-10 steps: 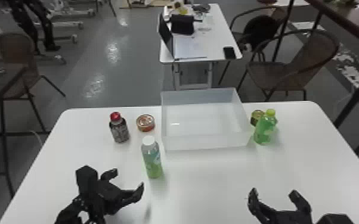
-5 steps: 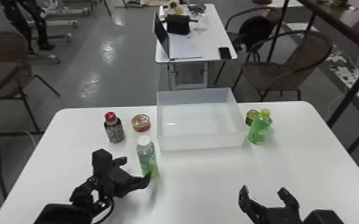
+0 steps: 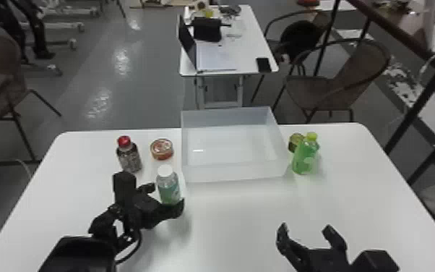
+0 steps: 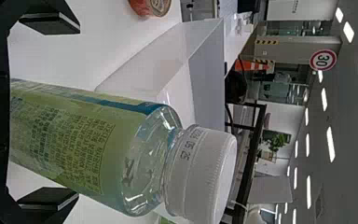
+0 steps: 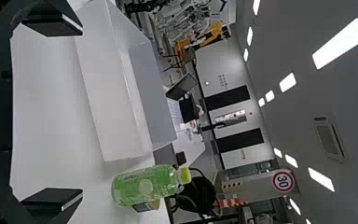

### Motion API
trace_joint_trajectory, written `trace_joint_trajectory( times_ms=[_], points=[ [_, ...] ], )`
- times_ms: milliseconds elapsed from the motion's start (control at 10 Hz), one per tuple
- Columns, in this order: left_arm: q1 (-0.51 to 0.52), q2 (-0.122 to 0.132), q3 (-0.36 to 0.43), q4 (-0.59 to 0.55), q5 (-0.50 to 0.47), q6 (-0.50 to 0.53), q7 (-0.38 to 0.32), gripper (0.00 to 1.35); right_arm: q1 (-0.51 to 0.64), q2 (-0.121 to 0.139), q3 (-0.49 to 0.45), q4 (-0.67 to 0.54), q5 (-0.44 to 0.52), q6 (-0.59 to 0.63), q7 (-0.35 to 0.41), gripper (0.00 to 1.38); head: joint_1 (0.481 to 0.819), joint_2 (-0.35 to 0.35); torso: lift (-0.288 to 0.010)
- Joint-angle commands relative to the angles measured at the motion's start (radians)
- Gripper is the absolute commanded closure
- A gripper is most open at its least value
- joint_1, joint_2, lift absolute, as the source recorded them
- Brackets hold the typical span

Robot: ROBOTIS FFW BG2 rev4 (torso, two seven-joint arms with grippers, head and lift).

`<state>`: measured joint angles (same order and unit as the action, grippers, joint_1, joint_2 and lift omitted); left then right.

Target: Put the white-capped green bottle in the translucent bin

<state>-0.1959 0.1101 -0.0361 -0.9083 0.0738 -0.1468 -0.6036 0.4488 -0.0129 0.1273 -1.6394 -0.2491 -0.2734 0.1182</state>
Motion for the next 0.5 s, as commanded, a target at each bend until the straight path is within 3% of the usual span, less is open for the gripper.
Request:
trace_joint_trajectory(
  times_ms=[0, 100, 200, 300, 400],
  points=[
    [-0.019, -0.012, -0.004, 0.028, 0.0, -0.008, 0.004, 0.08, -0.006, 0.005, 0.0, 0.006, 0.001, 0.0, 0.005, 0.08, 0.695, 0.01, -0.027],
    [-0.037, -0.012, -0.016, 0.058, 0.014, -0.03, 0.004, 0.13, -0.007, 0.005, 0.0, 0.007, 0.001, -0.001, 0.005, 0.08, 0.695, 0.008, -0.027],
    [-0.051, -0.006, -0.033, 0.089, 0.037, -0.054, 0.004, 0.39, -0.009, 0.005, 0.0, 0.009, 0.002, 0.0, 0.005, 0.08, 0.695, 0.003, -0.027],
    [-0.051, -0.009, -0.031, 0.095, 0.038, -0.071, 0.011, 0.81, -0.009, 0.005, 0.0, 0.01, 0.001, 0.0, 0.005, 0.08, 0.695, 0.0, -0.027],
    [-0.042, -0.012, -0.03, 0.094, 0.041, -0.077, 0.027, 0.82, -0.006, 0.004, -0.001, 0.009, 0.001, 0.0, 0.006, 0.08, 0.695, 0.0, -0.027]
  ],
)
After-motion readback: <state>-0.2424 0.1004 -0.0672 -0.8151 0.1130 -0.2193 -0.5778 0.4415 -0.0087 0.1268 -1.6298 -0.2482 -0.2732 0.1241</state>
